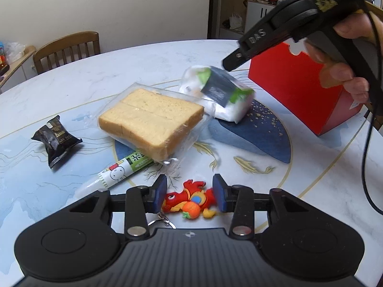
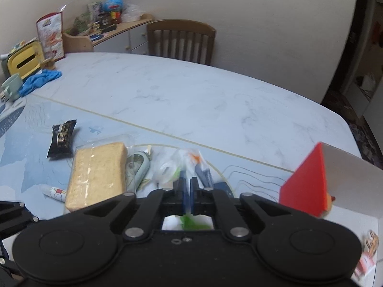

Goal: Organize objects

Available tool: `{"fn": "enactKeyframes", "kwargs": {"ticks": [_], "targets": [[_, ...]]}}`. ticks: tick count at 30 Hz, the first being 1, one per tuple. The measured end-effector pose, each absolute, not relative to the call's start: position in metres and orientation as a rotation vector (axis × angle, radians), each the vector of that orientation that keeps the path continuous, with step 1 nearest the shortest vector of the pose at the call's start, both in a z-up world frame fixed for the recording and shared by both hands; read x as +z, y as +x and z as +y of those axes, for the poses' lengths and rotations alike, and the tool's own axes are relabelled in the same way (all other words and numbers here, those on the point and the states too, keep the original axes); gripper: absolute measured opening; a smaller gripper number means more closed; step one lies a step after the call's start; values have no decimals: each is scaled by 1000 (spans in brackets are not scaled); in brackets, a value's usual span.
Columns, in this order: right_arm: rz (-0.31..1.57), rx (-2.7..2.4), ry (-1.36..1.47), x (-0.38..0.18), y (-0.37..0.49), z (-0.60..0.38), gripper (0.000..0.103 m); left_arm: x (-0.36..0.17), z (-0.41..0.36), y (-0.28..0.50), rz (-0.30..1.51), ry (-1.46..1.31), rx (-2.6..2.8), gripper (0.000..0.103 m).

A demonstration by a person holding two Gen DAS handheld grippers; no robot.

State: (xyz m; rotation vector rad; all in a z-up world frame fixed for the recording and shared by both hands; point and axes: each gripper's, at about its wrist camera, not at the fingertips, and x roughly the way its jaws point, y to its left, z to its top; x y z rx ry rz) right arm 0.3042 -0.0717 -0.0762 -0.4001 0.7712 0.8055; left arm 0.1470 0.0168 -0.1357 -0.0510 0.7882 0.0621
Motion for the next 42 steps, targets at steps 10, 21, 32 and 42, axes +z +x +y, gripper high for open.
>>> {"fn": "enactKeyframes", "kwargs": {"ticks": [10,21,32,42], "targets": [[780,788,-372,-63,288,-98,0,-127,19,141,803,-91,56,15],[851,807,-346,-68,302,-95,3,-126,17,125,781,-63,57,68],[804,855,-309,-64,302,-98,67,-135,10,127,803,-30,1,69],[810,826,-381,-81,312,-78,72,-142,6,134,815,14,-14,69]]}}
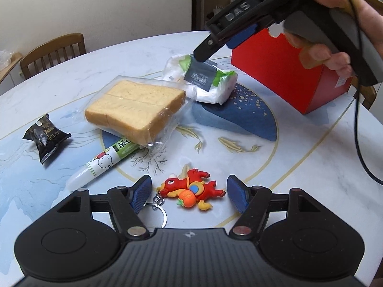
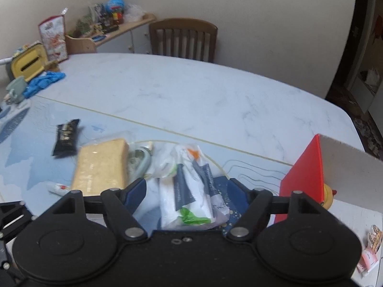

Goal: Organize objects

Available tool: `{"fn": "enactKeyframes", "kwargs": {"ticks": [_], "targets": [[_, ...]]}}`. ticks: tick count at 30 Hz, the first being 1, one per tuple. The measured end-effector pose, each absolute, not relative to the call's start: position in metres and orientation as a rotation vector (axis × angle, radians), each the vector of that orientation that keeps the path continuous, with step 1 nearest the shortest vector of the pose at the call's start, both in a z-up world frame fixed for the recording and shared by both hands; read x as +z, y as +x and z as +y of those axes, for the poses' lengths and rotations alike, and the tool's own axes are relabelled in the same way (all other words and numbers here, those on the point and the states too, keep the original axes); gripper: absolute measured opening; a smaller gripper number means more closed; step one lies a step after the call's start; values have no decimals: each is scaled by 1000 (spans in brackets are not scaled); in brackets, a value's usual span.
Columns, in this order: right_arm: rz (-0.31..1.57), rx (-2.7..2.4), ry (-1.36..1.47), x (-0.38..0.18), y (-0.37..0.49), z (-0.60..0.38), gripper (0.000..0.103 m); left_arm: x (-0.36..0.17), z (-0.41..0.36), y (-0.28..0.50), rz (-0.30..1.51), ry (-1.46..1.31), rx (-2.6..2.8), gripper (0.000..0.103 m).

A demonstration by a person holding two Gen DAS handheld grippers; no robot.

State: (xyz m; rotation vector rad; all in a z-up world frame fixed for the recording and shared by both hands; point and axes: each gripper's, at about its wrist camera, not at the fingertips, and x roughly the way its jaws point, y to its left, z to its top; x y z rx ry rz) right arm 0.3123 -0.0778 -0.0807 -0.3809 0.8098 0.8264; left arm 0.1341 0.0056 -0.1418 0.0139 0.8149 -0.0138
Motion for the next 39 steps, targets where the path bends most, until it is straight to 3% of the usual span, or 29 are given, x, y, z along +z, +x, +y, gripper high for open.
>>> {"fn": "enactKeyframes", "kwargs": {"ticks": [11,15,25,39], "targets": [[868,776,-416,-108,322,-70,59,-145,4,134,798,11,-2,68],[873,773,-421,-110,322,-67,49,-144,4,133,793,2,2,61],[883,747,-413,-109,321,-69,19,-143,8,131,804,-21,8,60],[815,764,-328,-48,288,-108,16,-107,-1,129,788,-49,17,59]]}}
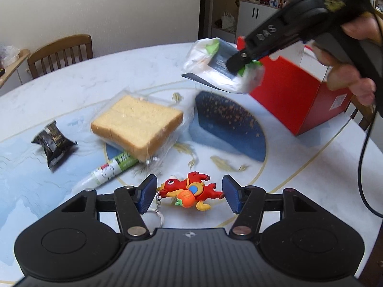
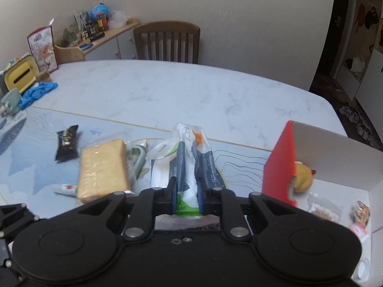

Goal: Organize objects

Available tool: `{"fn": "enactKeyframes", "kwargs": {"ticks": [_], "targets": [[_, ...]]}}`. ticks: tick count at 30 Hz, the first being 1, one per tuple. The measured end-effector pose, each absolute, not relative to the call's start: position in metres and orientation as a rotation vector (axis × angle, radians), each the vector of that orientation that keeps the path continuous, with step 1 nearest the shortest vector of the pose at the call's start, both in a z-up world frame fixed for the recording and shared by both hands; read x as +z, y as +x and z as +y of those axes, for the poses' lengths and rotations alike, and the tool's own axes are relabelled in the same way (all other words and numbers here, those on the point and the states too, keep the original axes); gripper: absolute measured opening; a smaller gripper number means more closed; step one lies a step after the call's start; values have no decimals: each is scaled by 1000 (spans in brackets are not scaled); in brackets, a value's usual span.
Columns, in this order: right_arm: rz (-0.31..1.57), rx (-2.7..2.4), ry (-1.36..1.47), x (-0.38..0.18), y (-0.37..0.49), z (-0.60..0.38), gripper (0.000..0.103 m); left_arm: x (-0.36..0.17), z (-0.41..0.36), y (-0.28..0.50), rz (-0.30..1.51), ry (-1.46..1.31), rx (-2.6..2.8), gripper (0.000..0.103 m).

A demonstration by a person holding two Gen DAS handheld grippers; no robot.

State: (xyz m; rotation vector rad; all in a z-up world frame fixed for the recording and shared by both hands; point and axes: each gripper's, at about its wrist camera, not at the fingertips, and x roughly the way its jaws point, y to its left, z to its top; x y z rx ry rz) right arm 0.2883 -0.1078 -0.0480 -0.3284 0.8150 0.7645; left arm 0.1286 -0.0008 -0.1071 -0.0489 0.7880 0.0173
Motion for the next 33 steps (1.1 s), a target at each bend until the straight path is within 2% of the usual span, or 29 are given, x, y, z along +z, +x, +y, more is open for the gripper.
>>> {"fn": "enactKeyframes", "kwargs": {"ticks": [9,19,33], "targets": [[775,757,-292,-4,278,-151,16,-53,-24,140,704,-11,-48,59],[734,683,-262,13,296,-211,16,-2,-67,186,581,46,-124,59],[762,529,-231,-1,341,-302,16,11,-142,273,583,54,-229,59]]}}
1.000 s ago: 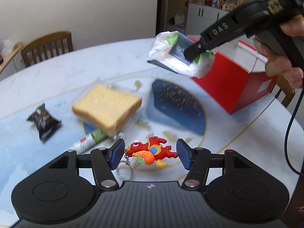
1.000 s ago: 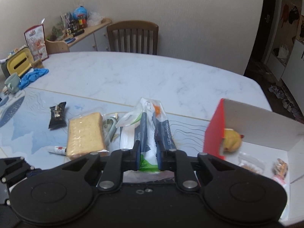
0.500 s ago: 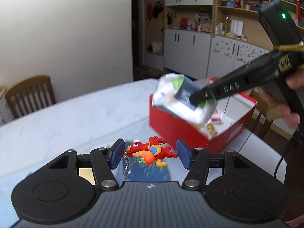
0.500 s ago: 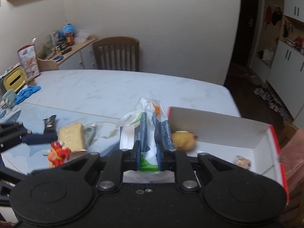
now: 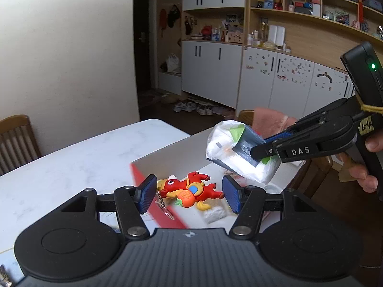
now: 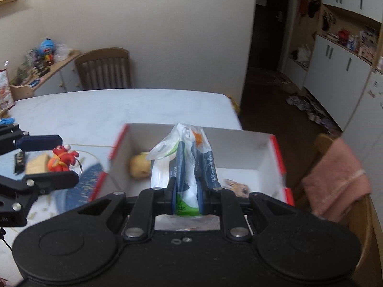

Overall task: Organize objects
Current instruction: 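Carry the dragon keychain and wipe pack into the red shoebox with both tools, then open both tools to release the dragon keychain and wipe pack in the box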

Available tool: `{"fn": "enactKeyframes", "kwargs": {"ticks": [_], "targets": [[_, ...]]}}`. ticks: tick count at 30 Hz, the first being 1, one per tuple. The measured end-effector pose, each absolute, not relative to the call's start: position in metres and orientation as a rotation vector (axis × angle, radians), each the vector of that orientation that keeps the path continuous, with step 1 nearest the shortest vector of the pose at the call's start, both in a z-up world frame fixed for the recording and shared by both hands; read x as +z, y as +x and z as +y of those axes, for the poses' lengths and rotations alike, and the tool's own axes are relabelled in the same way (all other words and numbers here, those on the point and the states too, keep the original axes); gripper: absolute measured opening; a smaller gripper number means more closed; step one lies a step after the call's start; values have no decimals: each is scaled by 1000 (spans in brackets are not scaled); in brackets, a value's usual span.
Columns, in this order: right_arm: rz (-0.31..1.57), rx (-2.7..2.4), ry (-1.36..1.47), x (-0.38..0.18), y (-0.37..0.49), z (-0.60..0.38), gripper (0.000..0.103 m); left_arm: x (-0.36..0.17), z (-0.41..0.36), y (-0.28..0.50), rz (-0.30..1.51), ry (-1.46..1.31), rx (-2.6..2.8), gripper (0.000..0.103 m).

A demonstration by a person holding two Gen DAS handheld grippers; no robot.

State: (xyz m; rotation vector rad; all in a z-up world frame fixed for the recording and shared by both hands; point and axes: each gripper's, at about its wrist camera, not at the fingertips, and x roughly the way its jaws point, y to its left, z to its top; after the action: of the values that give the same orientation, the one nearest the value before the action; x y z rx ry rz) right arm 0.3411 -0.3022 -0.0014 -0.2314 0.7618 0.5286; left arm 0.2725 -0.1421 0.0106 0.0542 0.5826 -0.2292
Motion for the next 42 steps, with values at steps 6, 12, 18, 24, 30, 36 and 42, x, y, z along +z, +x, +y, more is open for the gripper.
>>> {"fn": "enactKeyframes", "kwargs": {"ticks": [6,12,18,24,30,36,42], "targets": [[782,494,-223,-12,358,-334,16,2,-171,305,623,60,-257,59],[810,494,-233,-28,369,-346,16,-7,-192,342,659,78,-248,59],[835,518,-255,-43,381,-346,16,-26,-199,380,736,65,-232,59],[856,516,-344,-66,391,-333,16,-55,-194,408,839,-10,-228,59],[872,536,-414,-82,394,-323,16,-80,-199,423,938,9,-237,59],[879,555,-447,-87,396,-321,16,-91,-207,438,1057,42,-232,60],[883,578,-456,-88,399,-322,16,-100,-205,442,1125,20,-238,60]]}}
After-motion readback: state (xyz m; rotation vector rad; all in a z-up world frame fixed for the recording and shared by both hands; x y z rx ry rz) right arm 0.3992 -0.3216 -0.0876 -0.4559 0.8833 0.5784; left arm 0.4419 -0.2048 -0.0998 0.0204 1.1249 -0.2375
